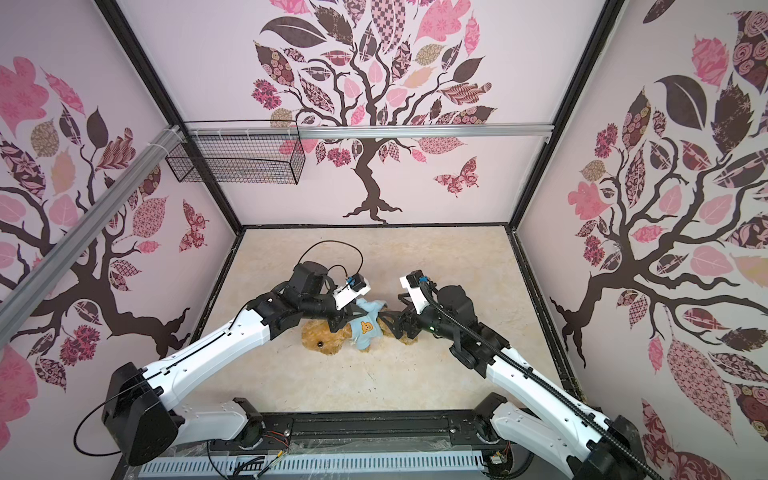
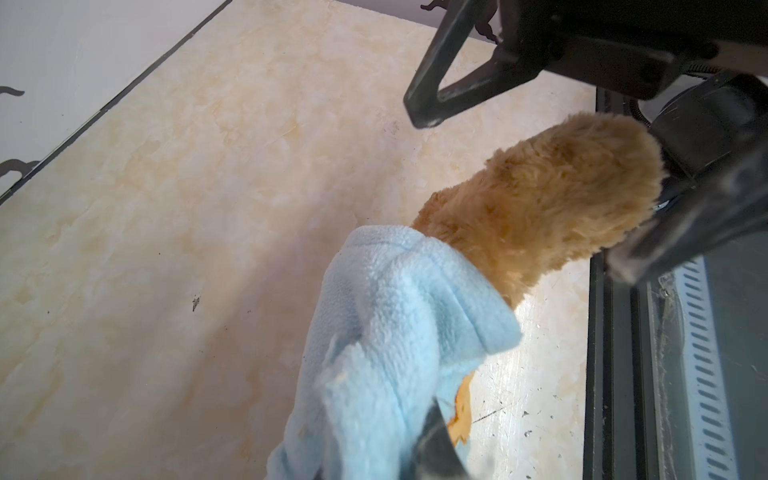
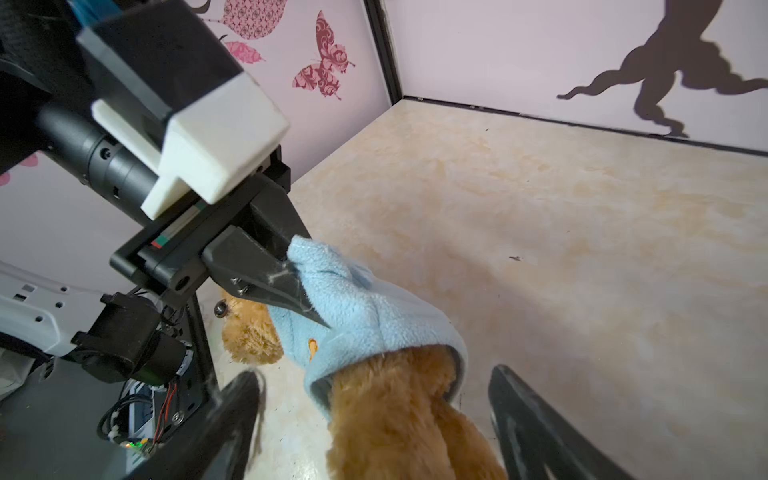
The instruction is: Dress the teddy bear
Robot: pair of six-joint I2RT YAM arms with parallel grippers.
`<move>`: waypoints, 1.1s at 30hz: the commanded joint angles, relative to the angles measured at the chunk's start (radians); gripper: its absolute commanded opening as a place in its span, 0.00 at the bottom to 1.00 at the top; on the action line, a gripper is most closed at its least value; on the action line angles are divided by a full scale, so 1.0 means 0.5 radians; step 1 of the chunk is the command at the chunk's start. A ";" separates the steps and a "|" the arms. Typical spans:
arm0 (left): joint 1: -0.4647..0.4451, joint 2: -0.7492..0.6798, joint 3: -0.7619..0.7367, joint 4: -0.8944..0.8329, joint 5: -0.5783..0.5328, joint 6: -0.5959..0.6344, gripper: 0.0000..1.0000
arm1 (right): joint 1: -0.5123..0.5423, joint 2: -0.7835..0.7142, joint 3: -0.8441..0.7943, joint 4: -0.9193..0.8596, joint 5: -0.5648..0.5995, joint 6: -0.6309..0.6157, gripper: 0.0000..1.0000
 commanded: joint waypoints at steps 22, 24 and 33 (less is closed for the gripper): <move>-0.071 -0.108 -0.362 0.038 -0.023 -0.099 0.30 | 0.014 0.690 -0.674 1.239 -0.264 0.158 0.15; -0.072 -0.116 -0.371 -0.027 -0.011 -0.094 0.36 | 0.032 0.709 -0.713 1.300 -0.232 0.139 0.11; -0.070 -0.235 -0.365 -0.041 0.005 -0.170 0.59 | 0.153 0.639 -0.831 1.400 -0.086 0.021 0.05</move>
